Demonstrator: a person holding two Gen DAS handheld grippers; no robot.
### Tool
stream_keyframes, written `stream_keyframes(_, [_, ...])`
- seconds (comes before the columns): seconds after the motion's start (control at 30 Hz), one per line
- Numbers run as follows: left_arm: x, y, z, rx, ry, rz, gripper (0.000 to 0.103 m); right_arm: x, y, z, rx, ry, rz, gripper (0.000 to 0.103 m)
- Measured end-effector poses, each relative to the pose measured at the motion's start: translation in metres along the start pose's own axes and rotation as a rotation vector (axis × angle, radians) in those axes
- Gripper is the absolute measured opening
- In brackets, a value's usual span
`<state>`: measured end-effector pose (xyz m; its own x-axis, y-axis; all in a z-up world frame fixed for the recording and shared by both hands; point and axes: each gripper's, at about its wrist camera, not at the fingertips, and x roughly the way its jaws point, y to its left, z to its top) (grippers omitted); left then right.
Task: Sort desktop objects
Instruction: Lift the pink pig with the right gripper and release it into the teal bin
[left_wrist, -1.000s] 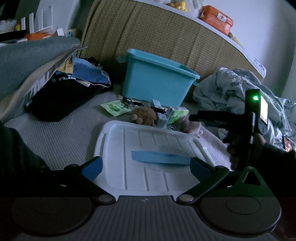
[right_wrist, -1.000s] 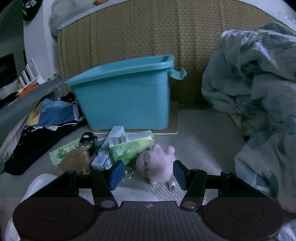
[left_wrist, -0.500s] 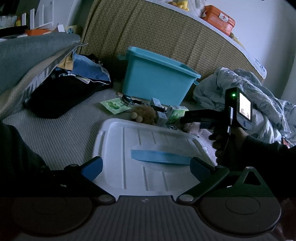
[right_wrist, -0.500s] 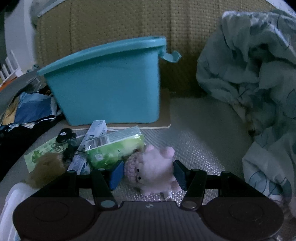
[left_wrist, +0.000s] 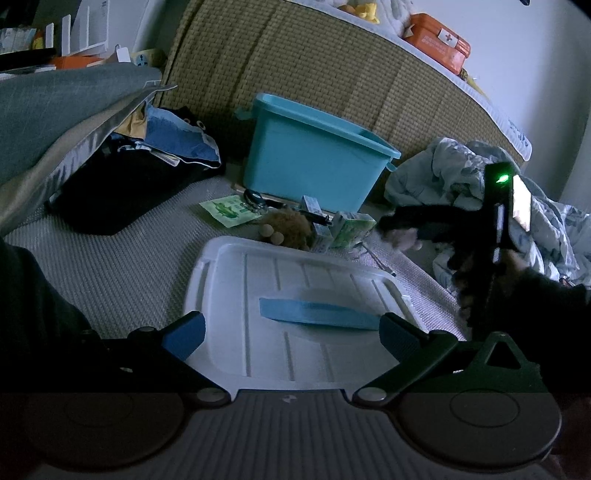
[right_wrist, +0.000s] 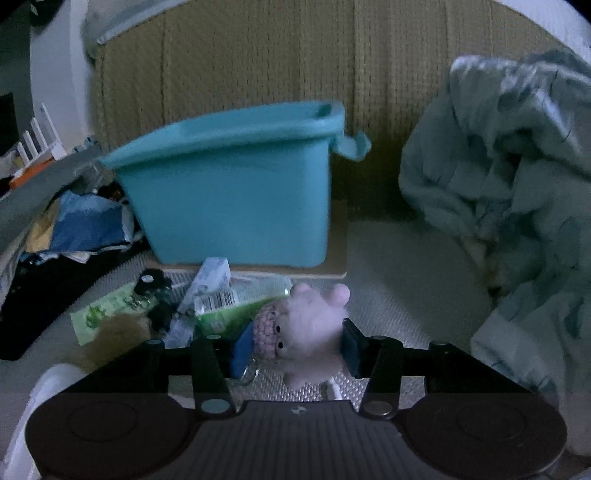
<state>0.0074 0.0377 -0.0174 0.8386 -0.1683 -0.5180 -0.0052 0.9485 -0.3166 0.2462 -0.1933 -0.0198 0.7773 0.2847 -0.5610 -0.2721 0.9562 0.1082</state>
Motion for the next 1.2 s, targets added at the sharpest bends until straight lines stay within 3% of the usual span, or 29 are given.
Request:
stream_keyframes(0.37, [0.000, 0.001, 0.000, -0.005, -0.003, -0.002, 0.103, -0.039, 0.006, 0.055, 0.021, -0.165, 0.051, 0.053])
stream_keyframes(0.63, [0.000, 0.002, 0.000, -0.011, -0.005, -0.004, 0.103, -0.029, 0.018, 0.120, 0.011, -0.265, 0.067, 0.053])
stream_keyframes(0.93, [0.001, 0.004, 0.001, -0.022, -0.005, -0.008, 0.103, 0.005, 0.033, 0.176, -0.003, -0.257, 0.019, 0.053])
stream_keyframes(1.2, [0.002, 0.005, 0.001, -0.030, 0.000, -0.010, 0.103, 0.029, 0.041, 0.183, 0.017, -0.217, 0.018, 0.053])
